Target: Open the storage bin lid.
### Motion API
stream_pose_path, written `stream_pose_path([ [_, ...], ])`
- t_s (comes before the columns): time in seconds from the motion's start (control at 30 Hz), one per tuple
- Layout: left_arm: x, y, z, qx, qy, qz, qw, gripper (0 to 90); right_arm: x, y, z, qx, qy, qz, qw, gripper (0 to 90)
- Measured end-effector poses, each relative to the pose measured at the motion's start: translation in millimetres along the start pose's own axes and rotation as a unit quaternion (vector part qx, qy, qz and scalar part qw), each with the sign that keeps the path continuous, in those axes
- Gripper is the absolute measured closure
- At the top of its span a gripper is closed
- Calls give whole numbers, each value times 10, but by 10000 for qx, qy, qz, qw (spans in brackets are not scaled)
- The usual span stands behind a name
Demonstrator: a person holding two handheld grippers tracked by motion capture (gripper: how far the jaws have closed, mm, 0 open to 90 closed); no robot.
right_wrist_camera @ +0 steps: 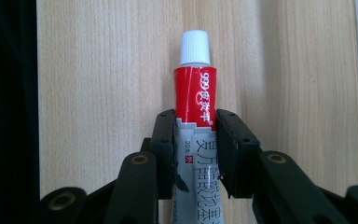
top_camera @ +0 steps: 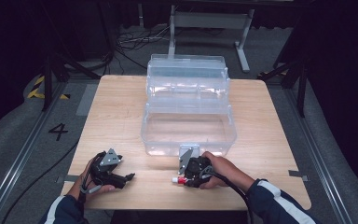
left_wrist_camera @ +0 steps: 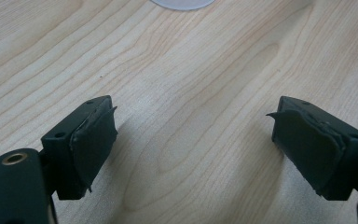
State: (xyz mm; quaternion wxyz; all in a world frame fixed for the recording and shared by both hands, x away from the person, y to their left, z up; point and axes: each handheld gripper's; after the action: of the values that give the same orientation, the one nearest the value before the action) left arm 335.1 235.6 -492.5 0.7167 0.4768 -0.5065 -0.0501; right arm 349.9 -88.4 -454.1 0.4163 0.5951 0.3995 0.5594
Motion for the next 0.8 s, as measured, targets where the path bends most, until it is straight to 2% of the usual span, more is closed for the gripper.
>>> stream_pose_path([
  [0.43,1,-1,-1,-4,-1,3,10000,137,-44,34,-9,39,87,-16,10000,711],
  [0.5,0,-1,-1,-6,0,4,10000,137,-59,105,-10,-55,96,84,9999,712],
  [0.8,0,-1,-1,-3,0,4,10000,137,-162,332,-13,-177,43,343,9992,713],
])
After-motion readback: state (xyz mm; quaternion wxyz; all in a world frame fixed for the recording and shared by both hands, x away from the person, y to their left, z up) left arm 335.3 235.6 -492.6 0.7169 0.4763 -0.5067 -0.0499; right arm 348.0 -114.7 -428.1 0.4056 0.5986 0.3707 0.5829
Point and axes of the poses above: each handheld gripper's, and its own axes: y roughly backward along the jaws, x roughly out of its top, z roughly to its right
